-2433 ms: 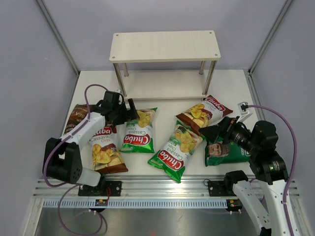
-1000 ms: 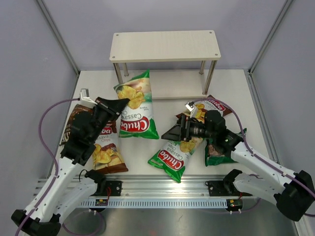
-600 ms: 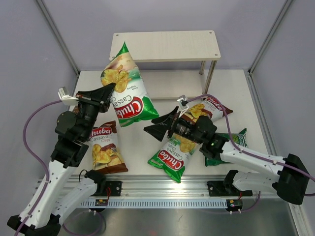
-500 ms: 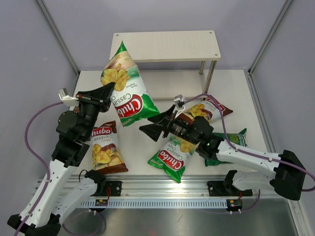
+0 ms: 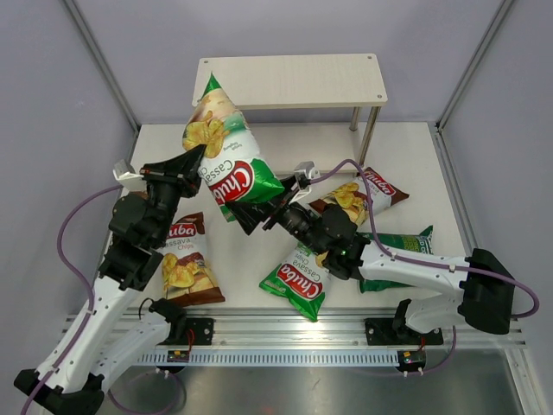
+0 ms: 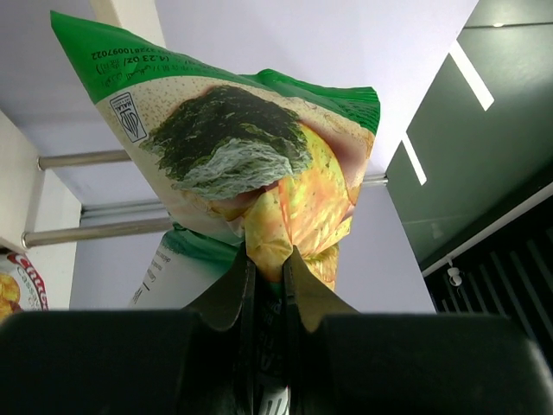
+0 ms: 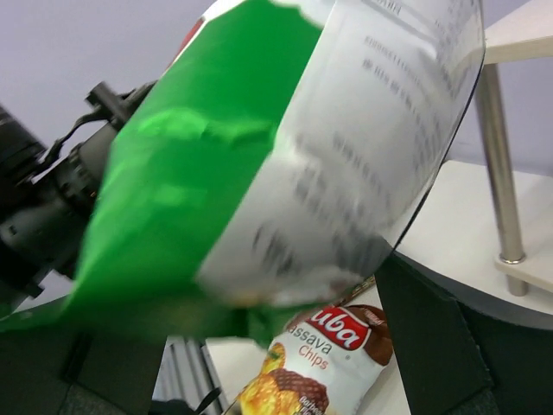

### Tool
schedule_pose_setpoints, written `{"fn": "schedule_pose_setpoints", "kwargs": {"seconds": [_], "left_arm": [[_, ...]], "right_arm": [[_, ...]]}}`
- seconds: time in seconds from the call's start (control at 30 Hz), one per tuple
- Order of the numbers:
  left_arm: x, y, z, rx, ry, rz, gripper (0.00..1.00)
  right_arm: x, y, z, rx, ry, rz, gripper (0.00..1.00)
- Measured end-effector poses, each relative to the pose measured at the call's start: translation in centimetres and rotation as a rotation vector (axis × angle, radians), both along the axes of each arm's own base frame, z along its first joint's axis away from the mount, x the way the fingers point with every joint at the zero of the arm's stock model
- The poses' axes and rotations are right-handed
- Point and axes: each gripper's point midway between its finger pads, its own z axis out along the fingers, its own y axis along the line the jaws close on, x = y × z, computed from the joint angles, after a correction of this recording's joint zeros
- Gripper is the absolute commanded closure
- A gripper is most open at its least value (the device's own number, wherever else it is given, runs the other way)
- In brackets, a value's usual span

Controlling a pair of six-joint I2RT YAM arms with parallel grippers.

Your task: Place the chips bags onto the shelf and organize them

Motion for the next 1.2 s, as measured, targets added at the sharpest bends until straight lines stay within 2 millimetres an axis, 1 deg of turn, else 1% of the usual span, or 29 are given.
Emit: {"fn": "schedule_pose_setpoints", "kwargs": {"seconds": [0.1,0.2,0.33,0.37,0.43,0.5,0.57,0.6,0.63,0.7,0.73,0.77,0.8,0.83,0.93,1.03,1.1,1.2], "left_arm": [[-0.1,-0.7,-0.6,-0.011,0.017,-0.025,1.0],[0.0,-0.6,-0.6,-0.027,0.017,-0.016,1.0],[-0.1,-0.5,-0.6,-0.047,0.014,-0.014,0.97],[-0.2,-0.4,-0.7,-0.049,0.013,-0.014,0.96],[-0.4,-0.3,-0.6,-0.051,0.01,-0.015,0.95],[-0.6,-0.3,-0.5,-0.053,0.004,-0.017,0.94],[-0.8,-0.2,-0.6,-0.049,0.002,-0.018,0.92],[-0.8,-0.2,-0.7,-0.042,0.0,-0.016,0.87],[-0.8,-0.3,-0.7,-0.032,-0.002,-0.015,0.83],[-0.8,-0.3,-0.8,-0.002,-0.009,-0.01,0.72],[-0.8,-0.2,-0.9,0.014,-0.012,-0.004,0.52],[-0.8,-0.1,-1.0,0.033,-0.016,0.006,0.41],[-0.9,0.0,-0.9,0.05,-0.025,0.013,0.32],[-1.1,0.1,-0.8,0.063,-0.036,0.016,0.16],[-2.1,0.2,-0.5,0.108,-0.065,0.012,0.01],[-3.0,0.6,-0.5,0.156,-0.089,0.021,0.01],[-3.4,1.1,-0.6,0.211,-0.097,0.045,0.01],[-3.4,2.0,-1.0,0.333,-0.082,0.094,0.01]], "right_arm": [[1.3,0.1,-0.1,0.0,0.008,-0.061,0.0],[1.8,0.2,0.0,0.006,0.011,-0.093,0.01],[1.9,0.1,0.3,0.008,-0.008,-0.115,0.11],[1.9,0.1,0.4,0.007,-0.014,-0.116,0.19],[1.9,0.1,0.7,0.01,-0.029,-0.116,0.26],[1.8,0.1,0.8,0.008,-0.041,-0.115,0.37],[1.7,0.1,0.8,0.002,-0.052,-0.11,0.45],[1.6,0.2,0.8,-0.003,-0.058,-0.107,0.55],[1.6,0.2,0.8,-0.008,-0.063,-0.107,0.6],[1.6,0.1,0.8,-0.018,-0.074,-0.105,0.72],[1.6,0.1,0.8,-0.024,-0.078,-0.105,0.73],[1.6,-0.1,1.0,-0.027,-0.081,-0.105,0.73],[1.5,-0.3,1.2,-0.03,-0.084,-0.104,0.73],[1.4,-0.4,1.4,-0.035,-0.088,-0.102,0.73],[1.0,-0.7,1.9,-0.045,-0.093,-0.091,0.75],[0.7,-0.7,2.2,-0.066,-0.094,-0.078,0.76],[0.8,-0.8,2.3,-0.084,-0.084,-0.077,0.76],[1.5,-1.3,2.8,-0.1,-0.039,-0.076,0.77]]}}
